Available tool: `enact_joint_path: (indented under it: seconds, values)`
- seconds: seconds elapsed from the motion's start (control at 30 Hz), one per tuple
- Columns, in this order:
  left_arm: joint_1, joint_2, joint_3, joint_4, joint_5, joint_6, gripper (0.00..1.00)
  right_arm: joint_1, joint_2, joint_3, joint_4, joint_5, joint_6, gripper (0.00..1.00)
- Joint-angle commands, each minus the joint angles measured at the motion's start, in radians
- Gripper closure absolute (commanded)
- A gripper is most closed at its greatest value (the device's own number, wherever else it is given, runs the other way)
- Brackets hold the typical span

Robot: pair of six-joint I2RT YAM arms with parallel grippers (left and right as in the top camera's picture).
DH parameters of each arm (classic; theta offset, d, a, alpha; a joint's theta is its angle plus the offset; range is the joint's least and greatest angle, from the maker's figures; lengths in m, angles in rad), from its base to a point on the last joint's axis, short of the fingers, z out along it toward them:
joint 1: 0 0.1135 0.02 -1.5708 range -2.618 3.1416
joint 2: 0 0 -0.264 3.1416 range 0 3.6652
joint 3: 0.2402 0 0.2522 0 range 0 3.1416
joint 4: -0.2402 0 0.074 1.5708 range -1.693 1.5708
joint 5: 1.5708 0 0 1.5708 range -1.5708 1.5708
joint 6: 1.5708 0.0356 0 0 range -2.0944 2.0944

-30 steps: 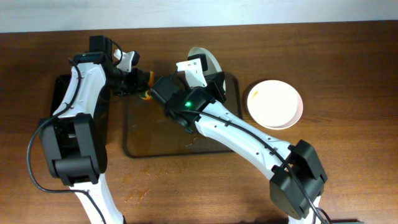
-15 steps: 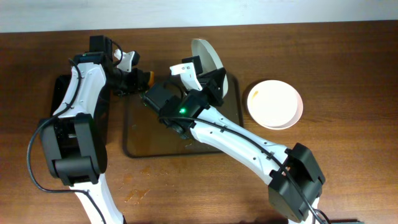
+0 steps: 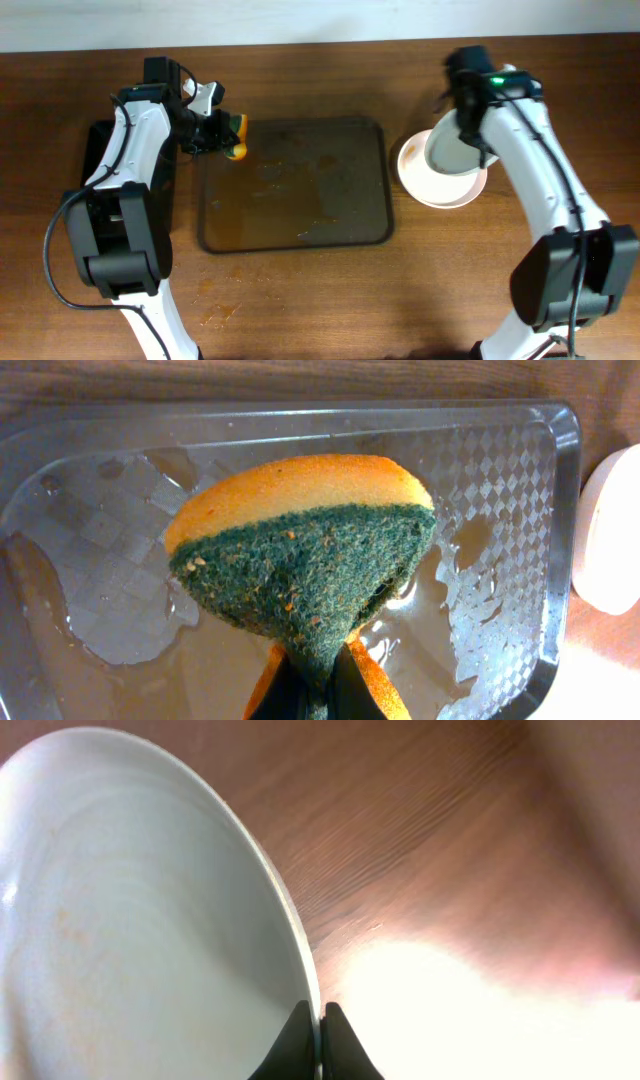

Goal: Clean dirty plates on tray and stack at the side
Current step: 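Set the plate on the stack and return the sponge to the black tray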

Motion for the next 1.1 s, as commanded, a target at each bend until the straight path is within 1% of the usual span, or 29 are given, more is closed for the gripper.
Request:
enact_joint_path:
  seconds: [0.0,0.07,0.1,0.13,0.17,0.2,0.23,0.27,0.33,0.4,0.47,0.5,0.53,0.57,0.6,0.7,0.8,0.83,0.87,0.93,0.97,1.0,1.03,1.07]
  values:
    - [0.011,-0.006,0.043,-0.003,0.003,-0.006,1.00,-0.101,-0.009,-0.121,0.108,-0.354,-0.142,0.96]
    - [0.026,-0.008,0.114,-0.056,-0.002,-0.006,1.00,-0.132,-0.008,-0.212,0.181,-0.423,-0.147,0.96]
    - [0.038,-0.011,0.171,-0.097,-0.026,-0.007,1.00,-0.137,-0.008,-0.262,0.229,-0.476,-0.166,0.96]
    - [0.051,-0.016,0.248,-0.151,-0.082,-0.007,1.00,-0.136,-0.008,-0.302,0.270,-0.536,-0.204,0.95]
    - [0.055,-0.019,0.288,-0.180,-0.122,-0.007,1.00,-0.135,-0.008,-0.327,0.287,-0.558,-0.210,0.82]
    - [0.060,-0.025,0.343,-0.225,-0.189,-0.008,1.00,-0.135,-0.008,-0.336,0.280,-0.562,-0.210,0.62]
    - [0.062,-0.031,0.379,-0.262,-0.252,-0.018,1.00,-0.135,-0.010,-0.334,0.272,-0.562,-0.210,0.49]
    - [0.066,-0.037,0.403,-0.296,-0.326,-0.048,1.00,-0.136,-0.014,-0.318,0.248,-0.561,-0.211,0.45]
    - [0.073,-0.044,0.409,-0.332,-0.418,-0.100,1.00,-0.136,-0.021,-0.266,0.200,-0.562,-0.216,0.43]
    - [0.075,-0.043,0.408,-0.365,-0.472,-0.150,1.00,-0.132,-0.039,-0.171,0.136,-0.576,-0.231,0.43]
    - [0.075,-0.043,0.407,-0.398,-0.594,-0.217,1.00,-0.116,-0.050,-0.094,0.117,-0.666,-0.304,0.38]
    - [0.075,-0.043,0.407,-0.411,-0.679,-0.245,1.00,-0.103,-0.050,-0.061,0.116,-0.717,-0.347,0.36]
    - [0.080,-0.043,0.400,-0.415,-0.770,-0.274,0.99,-0.089,-0.050,-0.047,0.119,-0.726,-0.364,0.32]
    - [0.089,-0.043,0.386,-0.414,-0.818,-0.303,0.99,-0.076,-0.050,-0.045,0.126,-0.725,-0.380,0.29]
    - [0.101,-0.043,0.355,-0.399,-0.806,-0.305,1.00,-0.065,-0.049,-0.045,0.128,-0.710,-0.383,0.27]
    - [0.108,-0.042,0.246,-0.333,-0.789,-0.304,0.99,-0.063,-0.049,-0.045,0.133,-0.706,-0.383,0.26]
    - [0.113,-0.042,0.121,-0.220,-0.835,-0.305,1.00,-0.063,-0.048,-0.045,0.139,-0.706,-0.383,0.26]
    - [0.119,-0.042,0.089,-0.192,-0.837,-0.305,0.99,-0.063,-0.048,-0.045,0.139,-0.706,-0.383,0.26]
    - [0.129,-0.042,0.064,-0.170,-0.837,-0.305,0.96,-0.063,-0.048,-0.045,0.139,-0.706,-0.383,0.26]
    - [0.154,-0.041,0.037,-0.151,-0.837,-0.305,0.95,-0.063,-0.048,-0.045,0.139,-0.707,-0.382,0.26]
    - [0.168,-0.041,0.033,-0.150,-0.836,-0.305,0.78,-0.063,-0.048,-0.045,0.138,-0.707,-0.382,0.26]
    - [0.175,-0.041,0.033,-0.150,-0.836,-0.305,0.44,-0.063,-0.048,-0.045,0.136,-0.707,-0.383,0.26]
    - [0.175,-0.041,0.033,-0.149,-0.833,-0.305,0.16,-0.063,-0.048,-0.045,0.133,-0.707,-0.383,0.26]
    - [0.175,-0.042,0.034,-0.148,-0.833,-0.305,0.07,-0.063,-0.049,-0.045,0.126,-0.707,-0.383,0.27]
